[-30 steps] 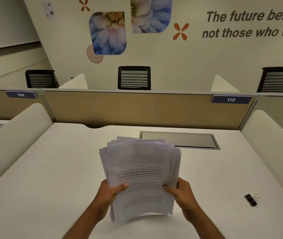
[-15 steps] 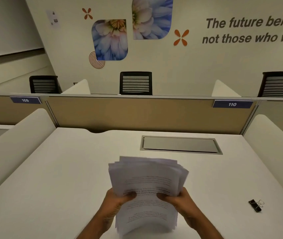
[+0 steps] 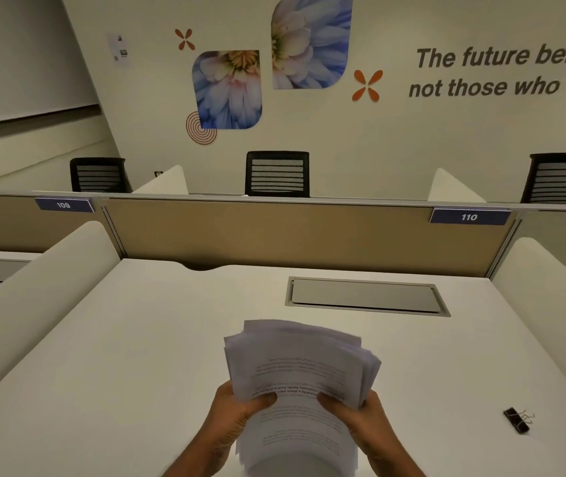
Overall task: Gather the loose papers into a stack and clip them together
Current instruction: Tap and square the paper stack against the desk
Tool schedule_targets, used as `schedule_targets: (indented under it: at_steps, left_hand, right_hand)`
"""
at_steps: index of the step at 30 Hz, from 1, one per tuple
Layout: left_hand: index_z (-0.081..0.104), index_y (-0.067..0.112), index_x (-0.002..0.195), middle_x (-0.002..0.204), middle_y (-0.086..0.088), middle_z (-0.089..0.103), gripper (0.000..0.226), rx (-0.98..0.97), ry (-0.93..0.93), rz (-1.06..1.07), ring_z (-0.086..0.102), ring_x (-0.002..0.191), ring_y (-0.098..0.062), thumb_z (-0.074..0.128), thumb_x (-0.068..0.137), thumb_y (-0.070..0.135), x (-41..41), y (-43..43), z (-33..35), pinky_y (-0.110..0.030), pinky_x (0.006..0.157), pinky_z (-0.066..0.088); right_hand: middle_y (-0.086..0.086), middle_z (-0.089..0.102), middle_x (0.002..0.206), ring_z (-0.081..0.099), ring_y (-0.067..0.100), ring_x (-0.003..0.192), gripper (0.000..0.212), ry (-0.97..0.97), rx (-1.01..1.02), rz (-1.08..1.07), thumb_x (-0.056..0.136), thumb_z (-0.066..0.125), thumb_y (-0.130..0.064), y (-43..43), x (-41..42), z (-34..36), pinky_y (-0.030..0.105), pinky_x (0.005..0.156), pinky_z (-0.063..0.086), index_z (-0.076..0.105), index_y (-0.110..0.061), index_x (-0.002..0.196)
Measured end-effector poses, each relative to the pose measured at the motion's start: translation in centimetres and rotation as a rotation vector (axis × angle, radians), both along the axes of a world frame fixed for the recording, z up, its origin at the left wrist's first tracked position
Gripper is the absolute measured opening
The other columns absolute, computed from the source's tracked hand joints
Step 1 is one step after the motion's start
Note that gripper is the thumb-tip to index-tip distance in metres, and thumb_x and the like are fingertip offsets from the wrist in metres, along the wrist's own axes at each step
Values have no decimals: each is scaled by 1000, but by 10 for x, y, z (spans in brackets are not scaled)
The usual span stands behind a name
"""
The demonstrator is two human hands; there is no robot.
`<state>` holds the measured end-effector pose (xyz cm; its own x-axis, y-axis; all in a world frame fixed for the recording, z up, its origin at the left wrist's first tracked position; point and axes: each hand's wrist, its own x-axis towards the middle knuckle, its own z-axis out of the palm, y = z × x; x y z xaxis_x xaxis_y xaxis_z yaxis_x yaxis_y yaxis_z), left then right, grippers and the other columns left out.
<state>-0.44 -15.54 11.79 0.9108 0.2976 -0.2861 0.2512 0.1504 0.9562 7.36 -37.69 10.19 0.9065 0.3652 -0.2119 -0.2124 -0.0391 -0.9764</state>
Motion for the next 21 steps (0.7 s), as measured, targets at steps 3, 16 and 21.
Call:
schedule_targets:
  at_steps: [3,16,21]
  left_hand:
    - [79,16,102,96,-4,83,57,-10,21,36,75,97,-31,96,51,35,0,-2,1,-27,67,61]
    - [76,20,108,95,2,82,37,27,-59,124,71,98,-27,86,75,11,8,-8,8,-26,69,59]
    - [75,19,112,97,1,82,35,21,-79,125,71,100,-29,83,79,9,11,-8,8,-27,70,59]
  right_hand:
    - [6,83,92,78,28,89,39,43,-2,-70,63,87,-31,0,-2,-6,39,74,65,81,-15,97]
    - [4,82,88,77,27,86,12,-15,51,-203,87,80,-22,7,-11,16,34,67,64,79,-19,98]
    - [2,81,89,77,23,85,18,-49,88,-235,85,80,-27,7,-6,25,32,68,64,78,-23,103]
